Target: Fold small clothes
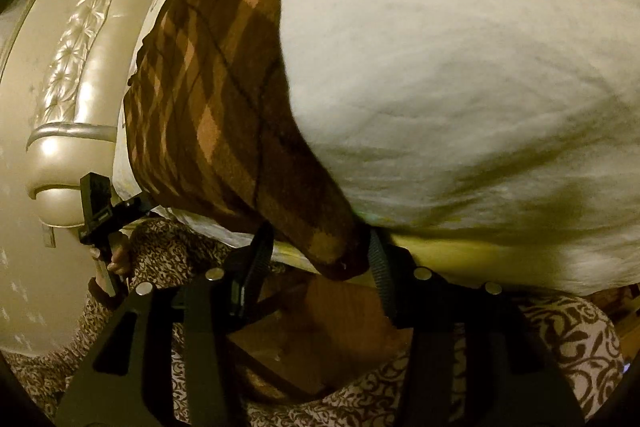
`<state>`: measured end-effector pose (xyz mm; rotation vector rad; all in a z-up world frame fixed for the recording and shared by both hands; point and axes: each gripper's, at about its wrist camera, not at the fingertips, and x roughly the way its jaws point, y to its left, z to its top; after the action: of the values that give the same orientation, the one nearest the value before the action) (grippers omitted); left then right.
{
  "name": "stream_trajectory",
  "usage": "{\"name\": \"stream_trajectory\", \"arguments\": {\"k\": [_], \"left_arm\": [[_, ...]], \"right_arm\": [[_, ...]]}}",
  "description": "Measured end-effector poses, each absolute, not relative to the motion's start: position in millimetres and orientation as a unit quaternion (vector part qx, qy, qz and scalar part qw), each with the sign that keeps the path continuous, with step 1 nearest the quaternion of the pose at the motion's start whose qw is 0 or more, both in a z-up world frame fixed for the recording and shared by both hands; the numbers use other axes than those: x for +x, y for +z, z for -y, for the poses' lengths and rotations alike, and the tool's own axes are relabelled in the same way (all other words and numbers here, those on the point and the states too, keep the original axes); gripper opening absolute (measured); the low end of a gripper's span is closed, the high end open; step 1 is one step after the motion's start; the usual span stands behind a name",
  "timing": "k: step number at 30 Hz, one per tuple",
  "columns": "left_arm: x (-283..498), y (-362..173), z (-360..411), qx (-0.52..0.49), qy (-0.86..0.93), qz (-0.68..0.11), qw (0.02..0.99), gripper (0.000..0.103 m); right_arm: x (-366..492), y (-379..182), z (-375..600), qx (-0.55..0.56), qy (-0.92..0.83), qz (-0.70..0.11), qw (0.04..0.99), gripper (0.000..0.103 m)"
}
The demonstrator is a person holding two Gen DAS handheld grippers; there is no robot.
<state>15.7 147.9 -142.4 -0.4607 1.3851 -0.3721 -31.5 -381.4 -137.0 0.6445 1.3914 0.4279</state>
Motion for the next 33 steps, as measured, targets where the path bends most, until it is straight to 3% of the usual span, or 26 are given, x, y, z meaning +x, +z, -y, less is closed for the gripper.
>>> {"name": "stream_trajectory", "arguments": {"k": [5, 12, 13, 14, 18, 20, 23, 24, 25, 26, 33], "left_arm": [[11.4, -135.4, -153.3, -0.237, -0.199, -0.613, 0.727, 0.064], [12.5, -132.7, -148.8, -0.239, -0.203, -0.608, 0.730, 0.063], [11.2, -130.8, -146.8, -0.242, -0.207, -0.603, 0.731, 0.054], [10.5, -128.5, -146.3, -0.244, -0.216, -0.599, 0.731, 0.036], [13.6, -119.4, -130.1, -0.218, -0.237, -0.592, 0.739, 0.030], [17.7, -121.3, -125.7, -0.218, -0.237, -0.594, 0.738, 0.014], [23.0, -127.2, -124.4, -0.232, -0.228, -0.602, 0.729, 0.009], [23.4, -126.8, -124.6, -0.235, -0.227, -0.602, 0.729, 0.008], [22.8, -125.4, -124.0, -0.234, -0.227, -0.601, 0.730, 0.008], [22.1, -123.3, -123.4, -0.232, -0.227, -0.599, 0.732, 0.007], [15.0, -101.1, -131.0, -0.256, -0.236, -0.571, 0.743, 0.007]], "right_arm": [[-29.0, -136.7, 377.5, 0.289, 0.193, -0.625, 0.699, 0.049], [-30.6, -137.4, 378.2, 0.294, 0.195, -0.624, 0.698, 0.050], [-30.7, -137.5, 378.4, 0.295, 0.195, -0.624, 0.697, 0.050], [-31.4, -137.4, 378.4, 0.296, 0.196, -0.623, 0.697, 0.051], [-31.1, -138.6, 379.2, 0.305, 0.198, -0.622, 0.693, 0.051], [-31.5, -139.6, 379.2, 0.308, 0.199, -0.621, 0.693, 0.051], [-32.5, -139.1, 377.5, 0.298, 0.198, -0.622, 0.696, 0.042], [-33.7, -139.8, 377.1, 0.297, 0.197, -0.624, 0.695, 0.030], [-34.1, -140.7, 376.5, 0.299, 0.201, -0.625, 0.692, 0.012], [-34.4, -140.1, 375.5, 0.302, 0.209, -0.623, 0.691, 0.006], [-44.3, -126.6, 371.1, 0.320, 0.227, -0.601, 0.696, 0.004]]}}
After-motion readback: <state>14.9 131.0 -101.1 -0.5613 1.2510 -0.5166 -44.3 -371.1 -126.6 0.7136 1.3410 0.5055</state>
